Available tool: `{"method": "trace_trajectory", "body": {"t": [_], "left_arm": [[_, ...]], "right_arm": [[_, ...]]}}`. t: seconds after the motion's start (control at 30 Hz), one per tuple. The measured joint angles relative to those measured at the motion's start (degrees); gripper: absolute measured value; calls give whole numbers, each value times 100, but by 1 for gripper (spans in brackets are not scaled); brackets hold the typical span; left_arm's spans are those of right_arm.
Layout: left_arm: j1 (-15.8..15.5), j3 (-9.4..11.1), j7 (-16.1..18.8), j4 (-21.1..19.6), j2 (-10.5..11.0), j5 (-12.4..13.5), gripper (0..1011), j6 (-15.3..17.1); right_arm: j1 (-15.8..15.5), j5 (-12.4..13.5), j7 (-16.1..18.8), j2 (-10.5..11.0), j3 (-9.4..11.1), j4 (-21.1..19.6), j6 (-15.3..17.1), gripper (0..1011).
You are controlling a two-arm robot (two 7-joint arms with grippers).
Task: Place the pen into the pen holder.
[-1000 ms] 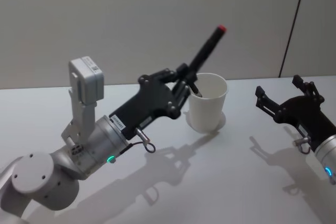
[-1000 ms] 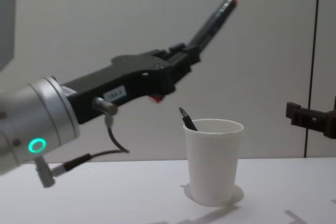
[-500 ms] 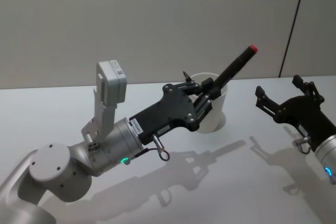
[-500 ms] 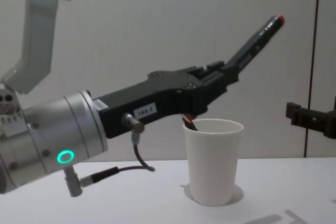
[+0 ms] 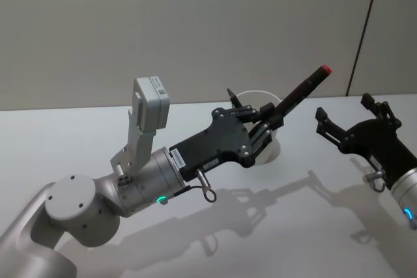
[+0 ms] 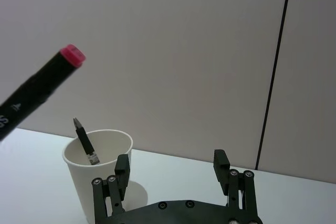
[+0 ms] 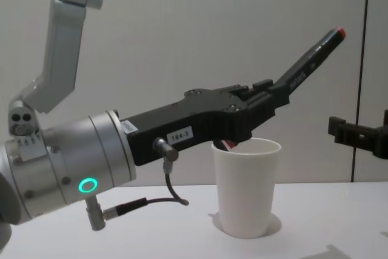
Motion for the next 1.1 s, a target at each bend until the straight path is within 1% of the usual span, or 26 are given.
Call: {"method": "trace_trajectory", "body": {"t": [0.2,0.27,0.37,0.47,0.53,0.57,0.6,0.63,0.7,0.73,0.77,0.8,0.9,0.93,1.03,1.07,1.1], "left_arm": [[-22,12,-35,32,-17,16,174,10],[-26,14,-41,38,-19,20,174,12],[-34,17,-53,49,-24,24,174,15],[-39,19,-64,57,-29,28,174,18],[-41,20,-67,61,-31,30,174,19],[-44,21,-71,64,-32,31,174,20],[-45,22,-72,65,-32,31,174,20],[-46,22,-73,67,-32,31,174,21],[-48,23,-76,70,-34,34,174,22],[-48,24,-78,71,-34,34,174,22],[-49,24,-79,72,-34,35,174,23],[-49,24,-79,72,-34,35,174,23],[-51,26,-82,74,-36,38,174,23],[-51,26,-83,75,-37,38,174,23],[-53,26,-84,77,-38,38,174,23],[-54,26,-86,77,-39,39,173,23],[-54,26,-86,77,-39,39,174,23]], "right_arm": [[-67,214,161,68,38,-129,62,1001],[-129,394,269,138,80,-228,130,1001],[-180,555,349,198,116,-304,188,1001],[-283,829,468,322,194,-440,282,1001],[-325,965,520,372,227,-493,337,1001],[-371,1093,569,431,265,-550,388,1001],[-371,1093,569,431,265,-550,388,1001],[-411,1247,629,485,299,-597,455,1001],[-457,1393,686,549,341,-650,512,1001],[-493,1571,761,598,374,-691,589,1001],[-511,1619,778,624,393,-712,608,1001],[-546,1803,849,678,431,-751,682,1001],[-597,2048,945,757,491,-810,777,1001],[-625,2215,1009,807,527,-844,845,1001],[-665,2502,1116,883,583,-894,956,1001],[-687,2694,1192,924,617,-923,1032,1001],[-696,2780,1221,943,633,-937,1066,1001]]}}
